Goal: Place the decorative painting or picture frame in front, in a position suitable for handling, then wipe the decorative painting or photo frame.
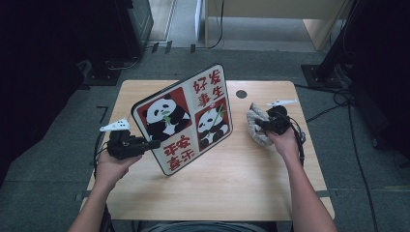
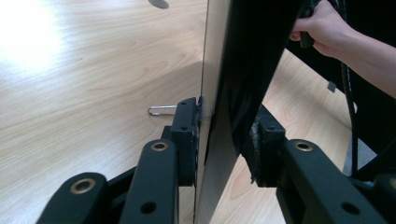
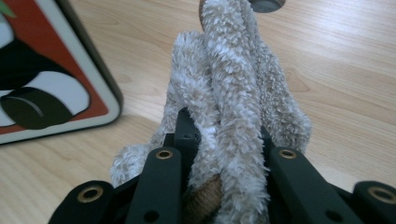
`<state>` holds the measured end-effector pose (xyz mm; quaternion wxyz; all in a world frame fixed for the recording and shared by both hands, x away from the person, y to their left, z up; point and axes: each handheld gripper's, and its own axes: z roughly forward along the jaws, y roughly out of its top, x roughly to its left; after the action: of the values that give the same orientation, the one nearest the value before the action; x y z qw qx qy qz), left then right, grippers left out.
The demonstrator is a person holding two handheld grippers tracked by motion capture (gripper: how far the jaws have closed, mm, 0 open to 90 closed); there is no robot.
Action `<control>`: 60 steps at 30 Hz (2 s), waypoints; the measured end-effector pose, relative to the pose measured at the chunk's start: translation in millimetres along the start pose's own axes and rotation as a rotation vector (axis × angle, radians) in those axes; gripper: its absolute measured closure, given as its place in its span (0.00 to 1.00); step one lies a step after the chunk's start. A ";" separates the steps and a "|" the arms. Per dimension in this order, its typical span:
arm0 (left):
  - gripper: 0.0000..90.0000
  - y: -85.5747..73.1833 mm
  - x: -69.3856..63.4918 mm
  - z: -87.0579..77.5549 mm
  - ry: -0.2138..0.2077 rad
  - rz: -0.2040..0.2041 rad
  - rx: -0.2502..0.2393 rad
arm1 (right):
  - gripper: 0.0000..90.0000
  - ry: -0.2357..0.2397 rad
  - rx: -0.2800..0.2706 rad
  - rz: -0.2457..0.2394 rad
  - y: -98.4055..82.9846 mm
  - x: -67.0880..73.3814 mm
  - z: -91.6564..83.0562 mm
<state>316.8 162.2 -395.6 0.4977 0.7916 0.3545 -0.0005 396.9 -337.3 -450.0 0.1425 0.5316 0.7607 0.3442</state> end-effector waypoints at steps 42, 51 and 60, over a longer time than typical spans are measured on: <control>0.88 -3.3 -18.0 2.2 -0.051 0.077 0.055 | 0.82 0.137 -0.102 -0.166 39.5 65.9 -84.4; 0.88 -3.5 -18.3 2.9 -0.045 0.055 0.053 | 0.82 0.164 -0.114 -0.169 48.0 75.8 -102.4; 0.88 -4.2 -18.8 3.0 -0.040 0.055 0.046 | 0.82 0.188 -0.146 -0.190 65.0 83.6 -116.6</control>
<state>301.4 150.4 -393.8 0.4863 0.8120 0.3226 -0.0110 342.2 -292.1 -309.4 0.1405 0.4110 0.7905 0.4318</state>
